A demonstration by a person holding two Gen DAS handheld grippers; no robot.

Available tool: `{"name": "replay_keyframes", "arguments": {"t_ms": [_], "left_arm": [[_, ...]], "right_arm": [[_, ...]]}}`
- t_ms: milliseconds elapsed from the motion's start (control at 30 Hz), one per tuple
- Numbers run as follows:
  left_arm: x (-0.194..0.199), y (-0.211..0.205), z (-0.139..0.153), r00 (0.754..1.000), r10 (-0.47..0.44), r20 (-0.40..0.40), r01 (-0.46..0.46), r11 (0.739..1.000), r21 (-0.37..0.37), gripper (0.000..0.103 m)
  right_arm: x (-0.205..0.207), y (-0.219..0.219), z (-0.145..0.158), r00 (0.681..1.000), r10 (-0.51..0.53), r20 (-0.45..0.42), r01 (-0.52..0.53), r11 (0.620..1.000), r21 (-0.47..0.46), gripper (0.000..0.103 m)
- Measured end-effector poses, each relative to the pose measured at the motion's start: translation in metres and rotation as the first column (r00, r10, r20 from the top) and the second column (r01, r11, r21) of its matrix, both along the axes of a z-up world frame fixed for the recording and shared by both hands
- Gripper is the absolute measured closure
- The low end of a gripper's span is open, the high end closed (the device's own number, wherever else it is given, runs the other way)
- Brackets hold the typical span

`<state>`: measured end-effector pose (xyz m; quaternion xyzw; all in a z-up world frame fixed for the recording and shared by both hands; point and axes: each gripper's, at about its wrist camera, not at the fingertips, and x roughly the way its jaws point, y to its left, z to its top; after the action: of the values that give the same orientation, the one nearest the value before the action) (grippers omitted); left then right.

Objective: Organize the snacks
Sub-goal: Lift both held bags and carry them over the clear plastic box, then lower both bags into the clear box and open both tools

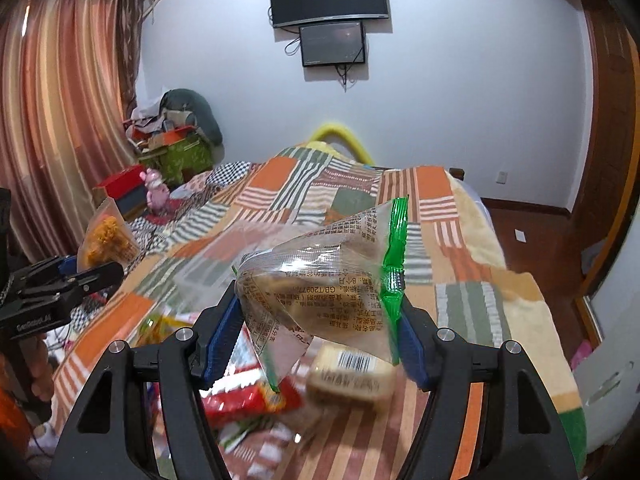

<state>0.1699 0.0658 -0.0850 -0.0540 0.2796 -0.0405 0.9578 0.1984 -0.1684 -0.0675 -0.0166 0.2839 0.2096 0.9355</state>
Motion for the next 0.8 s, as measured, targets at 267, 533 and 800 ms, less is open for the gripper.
{"name": "replay_keyframes", "arguments": {"t_ms": [267, 533, 800], "left_arm": [[0.045, -0.012, 0.000, 1.000, -0.021, -0.012, 0.021, 0.999, 0.026, 0.042], [0.089, -0.017, -0.018, 0.995, -0.036, -0.097, 0.037, 0.999, 0.017, 0.042], [0.127, -0.027, -0.047, 0.976, -0.047, -0.214, 0.053, 0.998, 0.024, 0.042]], "right_arm": [[0.029, 0.013, -0.002, 1.000, -0.010, 0.003, 0.010, 1.000, -0.009, 0.037], [0.051, 0.027, -0.027, 0.998, 0.007, -0.061, -0.011, 0.999, -0.053, 0.037], [0.068, 0.034, -0.049, 0.988, 0.028, -0.149, -0.045, 0.993, -0.111, 0.037]]}}
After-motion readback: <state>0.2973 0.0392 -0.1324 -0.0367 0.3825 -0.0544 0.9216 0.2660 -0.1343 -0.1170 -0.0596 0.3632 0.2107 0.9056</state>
